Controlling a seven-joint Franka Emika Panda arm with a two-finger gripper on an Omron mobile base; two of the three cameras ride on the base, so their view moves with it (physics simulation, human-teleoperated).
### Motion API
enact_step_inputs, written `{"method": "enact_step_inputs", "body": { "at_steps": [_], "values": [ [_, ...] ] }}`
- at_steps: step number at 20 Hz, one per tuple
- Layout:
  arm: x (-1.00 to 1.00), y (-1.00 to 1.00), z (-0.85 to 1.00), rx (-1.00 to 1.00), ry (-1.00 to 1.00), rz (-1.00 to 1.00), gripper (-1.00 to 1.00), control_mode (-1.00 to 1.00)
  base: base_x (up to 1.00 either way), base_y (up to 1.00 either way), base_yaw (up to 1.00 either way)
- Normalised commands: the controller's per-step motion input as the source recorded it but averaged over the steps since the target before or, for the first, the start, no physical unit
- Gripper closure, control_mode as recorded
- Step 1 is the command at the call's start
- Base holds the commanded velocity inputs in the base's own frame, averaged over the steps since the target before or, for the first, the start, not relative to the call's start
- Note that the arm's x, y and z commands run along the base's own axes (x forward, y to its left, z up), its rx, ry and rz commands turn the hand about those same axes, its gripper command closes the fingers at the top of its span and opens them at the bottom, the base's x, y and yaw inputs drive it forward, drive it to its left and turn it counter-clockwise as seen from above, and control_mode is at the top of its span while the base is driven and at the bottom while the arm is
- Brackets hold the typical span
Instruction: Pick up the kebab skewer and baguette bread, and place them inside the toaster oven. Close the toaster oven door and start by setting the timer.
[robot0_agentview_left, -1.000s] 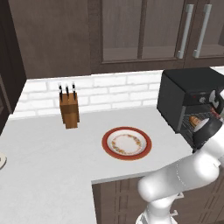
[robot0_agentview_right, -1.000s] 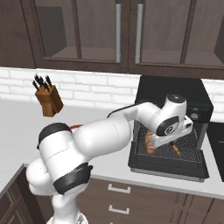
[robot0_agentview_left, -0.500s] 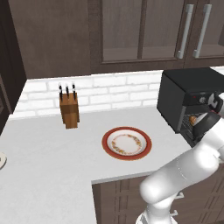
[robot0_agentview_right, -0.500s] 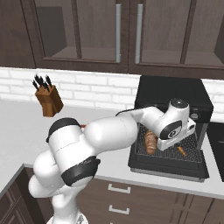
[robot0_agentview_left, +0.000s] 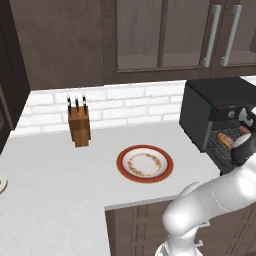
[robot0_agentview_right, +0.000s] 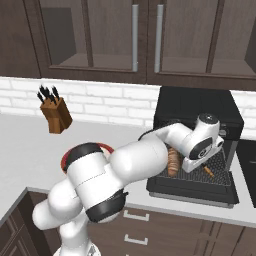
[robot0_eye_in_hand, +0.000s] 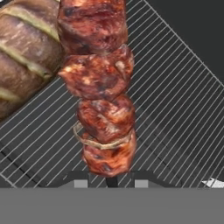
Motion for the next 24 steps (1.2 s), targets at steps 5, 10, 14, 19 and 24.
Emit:
{"method": "enact_step_inputs", "body": {
  "at_steps": [5,10,14,19,24],
  "values": [
    [0.00,0.00,-0.20,0.00,0.00,0.06,1.00,-1.00,0.00,0.00,0.00],
    [0.00,0.00,-0.16,0.00,0.00,0.04,1.00,-1.00,0.00,0.00,0.00],
    [0.02,0.00,-0.11,0.00,0.00,0.03,1.00,-1.00,0.00,0.00,0.00],
    [0.00,0.00,-0.12,0.00,0.00,0.04,1.00,-1.00,0.00,0.00,0.00],
    [0.00,0.00,-0.10,0.00,0.00,0.03,-1.00,-1.00,0.00,0.00,0.00]
  ]
}}
